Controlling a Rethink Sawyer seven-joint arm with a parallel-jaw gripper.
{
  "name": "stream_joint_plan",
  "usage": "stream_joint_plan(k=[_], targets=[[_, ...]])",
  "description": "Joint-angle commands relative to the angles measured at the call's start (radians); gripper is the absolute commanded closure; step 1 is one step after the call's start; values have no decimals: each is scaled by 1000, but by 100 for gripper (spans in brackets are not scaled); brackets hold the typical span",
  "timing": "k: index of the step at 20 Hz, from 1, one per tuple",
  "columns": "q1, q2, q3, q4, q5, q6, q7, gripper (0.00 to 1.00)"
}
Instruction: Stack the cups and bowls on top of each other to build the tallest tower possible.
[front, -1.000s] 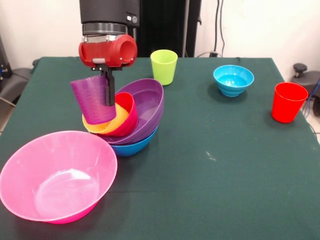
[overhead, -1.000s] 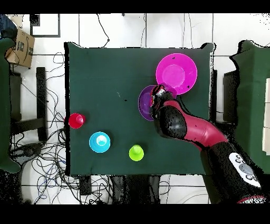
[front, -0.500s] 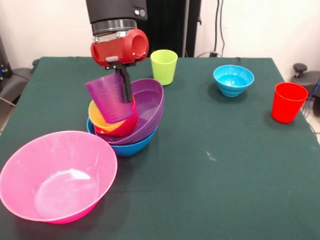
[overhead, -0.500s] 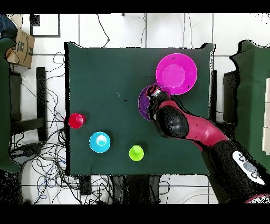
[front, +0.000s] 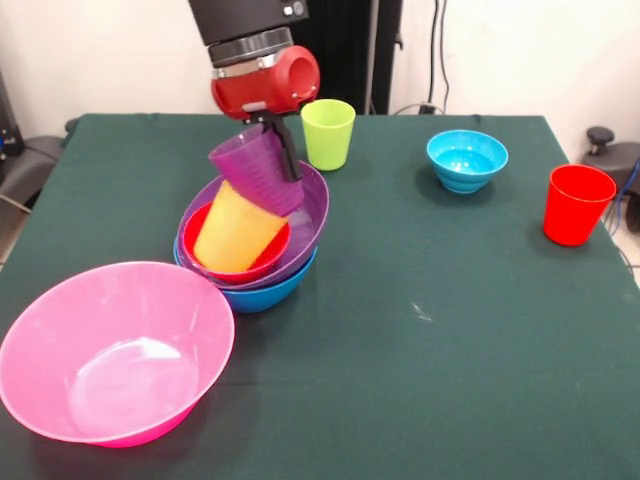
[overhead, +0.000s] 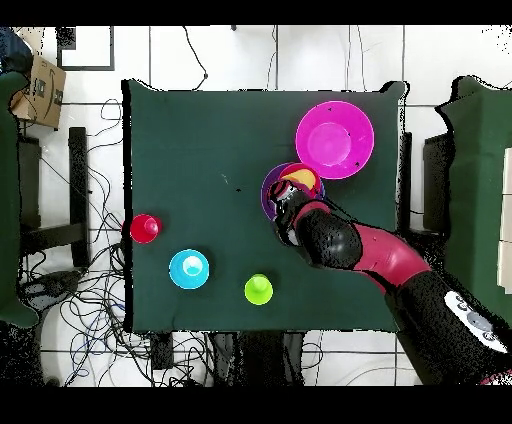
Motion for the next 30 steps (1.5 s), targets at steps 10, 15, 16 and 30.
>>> stream_joint_plan(k=[10,15,16,30], targets=[[56,29,12,78,-61,146,-30,100],[86,-11,-59,67,-82,113,-5,100],[90,-18,-69,67,-86,103,0,100],[174,-79,-240,36,-135,113,21,0]])
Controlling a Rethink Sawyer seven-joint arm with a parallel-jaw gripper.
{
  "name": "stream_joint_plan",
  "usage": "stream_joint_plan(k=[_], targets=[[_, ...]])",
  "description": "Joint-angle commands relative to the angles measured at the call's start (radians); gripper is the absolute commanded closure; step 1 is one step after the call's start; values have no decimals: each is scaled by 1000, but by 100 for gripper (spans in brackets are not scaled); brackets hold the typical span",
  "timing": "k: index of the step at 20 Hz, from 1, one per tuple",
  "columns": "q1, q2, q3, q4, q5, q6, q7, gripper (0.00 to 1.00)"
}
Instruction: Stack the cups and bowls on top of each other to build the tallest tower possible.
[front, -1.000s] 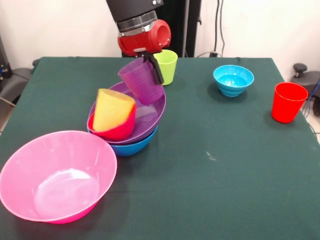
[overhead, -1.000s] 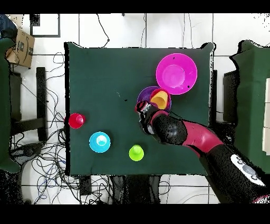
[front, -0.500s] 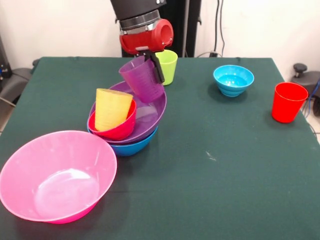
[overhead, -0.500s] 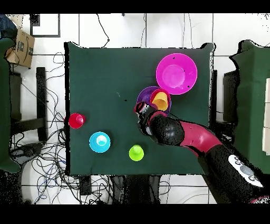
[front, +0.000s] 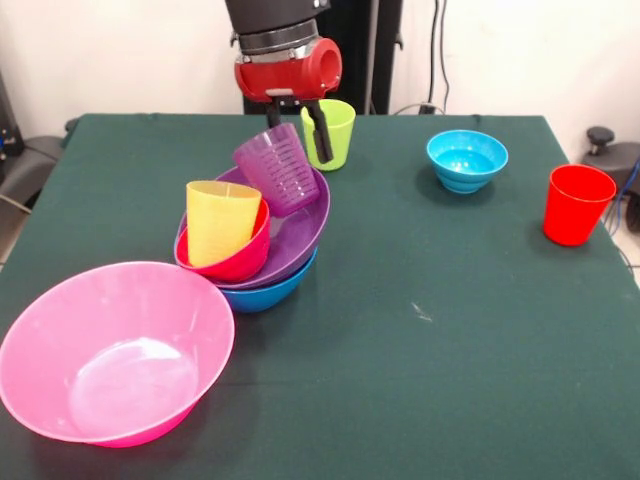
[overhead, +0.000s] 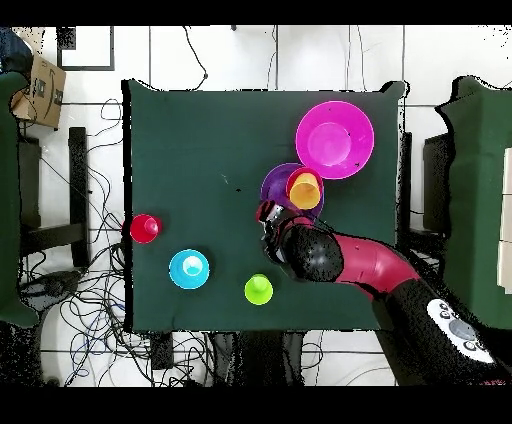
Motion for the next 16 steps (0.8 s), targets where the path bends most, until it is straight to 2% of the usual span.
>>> stream_joint_plan(k=[1,4,7,10,12,16], targets=[[61,-6,-113,-1,-76,76,18,0],[62,-1,-116,-5,-69,79,16,0],[93,14,-161,-46,-85,7,41,0],[127,-5,-191,-45,-74,2,59,0],[108,-37,-152,-29,-44,55,36,0],[85,-148,-68,71,32,103,47,0]])
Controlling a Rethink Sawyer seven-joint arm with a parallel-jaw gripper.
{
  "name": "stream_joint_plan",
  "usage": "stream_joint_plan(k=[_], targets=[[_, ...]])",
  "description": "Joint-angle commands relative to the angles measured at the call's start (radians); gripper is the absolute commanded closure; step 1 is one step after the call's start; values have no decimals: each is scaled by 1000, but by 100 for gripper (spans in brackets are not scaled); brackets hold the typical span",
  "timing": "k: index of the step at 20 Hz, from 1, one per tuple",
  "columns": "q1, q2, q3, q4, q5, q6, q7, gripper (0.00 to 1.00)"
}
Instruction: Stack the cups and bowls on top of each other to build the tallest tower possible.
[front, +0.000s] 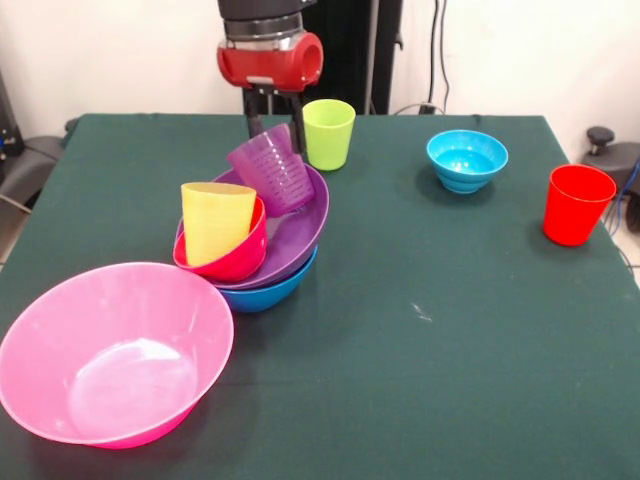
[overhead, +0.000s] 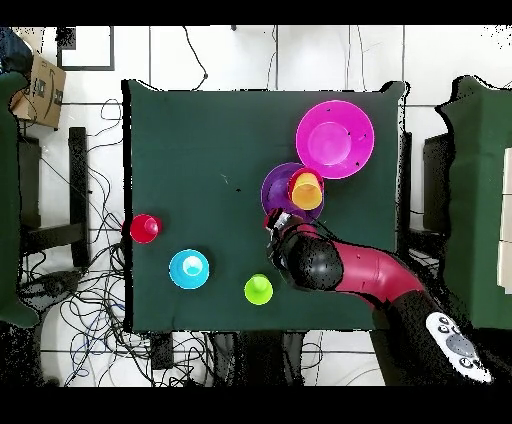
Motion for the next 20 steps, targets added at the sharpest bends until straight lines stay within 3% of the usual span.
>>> stream_joint_plan(k=[1,5,11,16,20], targets=[[9,-115,66,87,56,113,49,0],[-38,-198,149,154,128,139,43,0],[-77,-236,220,190,180,155,13,0],[-36,-244,197,185,173,163,17,0],[33,-245,148,193,174,138,72,0]])
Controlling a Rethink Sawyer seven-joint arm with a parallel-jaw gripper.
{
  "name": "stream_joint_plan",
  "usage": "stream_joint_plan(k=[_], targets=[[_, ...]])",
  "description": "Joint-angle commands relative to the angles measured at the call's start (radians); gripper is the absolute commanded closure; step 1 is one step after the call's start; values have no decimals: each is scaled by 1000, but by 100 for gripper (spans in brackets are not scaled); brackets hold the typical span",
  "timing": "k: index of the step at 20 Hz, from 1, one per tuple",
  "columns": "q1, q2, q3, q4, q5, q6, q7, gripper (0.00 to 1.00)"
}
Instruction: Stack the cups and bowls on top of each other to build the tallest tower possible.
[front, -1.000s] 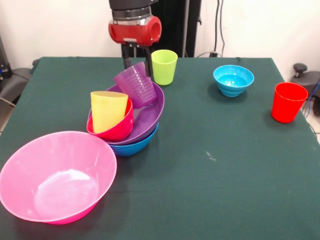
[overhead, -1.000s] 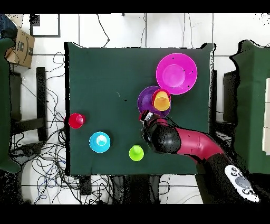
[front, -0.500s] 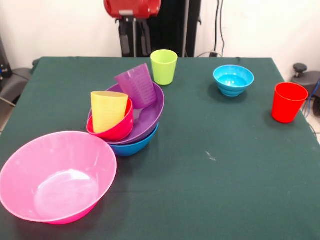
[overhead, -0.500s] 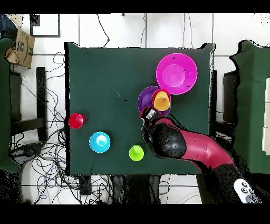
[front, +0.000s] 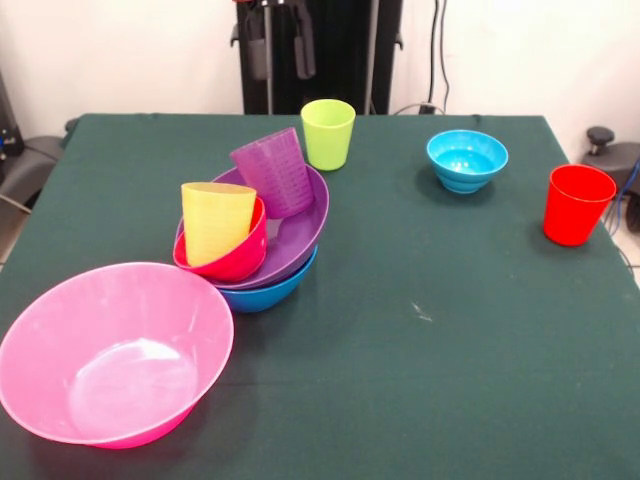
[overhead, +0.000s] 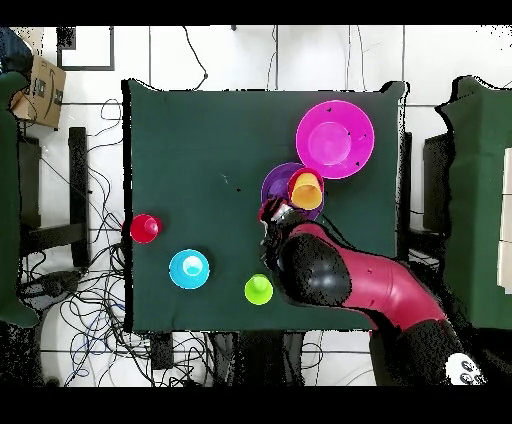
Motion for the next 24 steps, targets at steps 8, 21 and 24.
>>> stream_joint_plan(k=[8,21,24], targets=[[282,69,-164,69,1,25,191,0],[505,171,-361,36,73,-80,253,0],[535,200,-383,20,86,-100,257,0]])
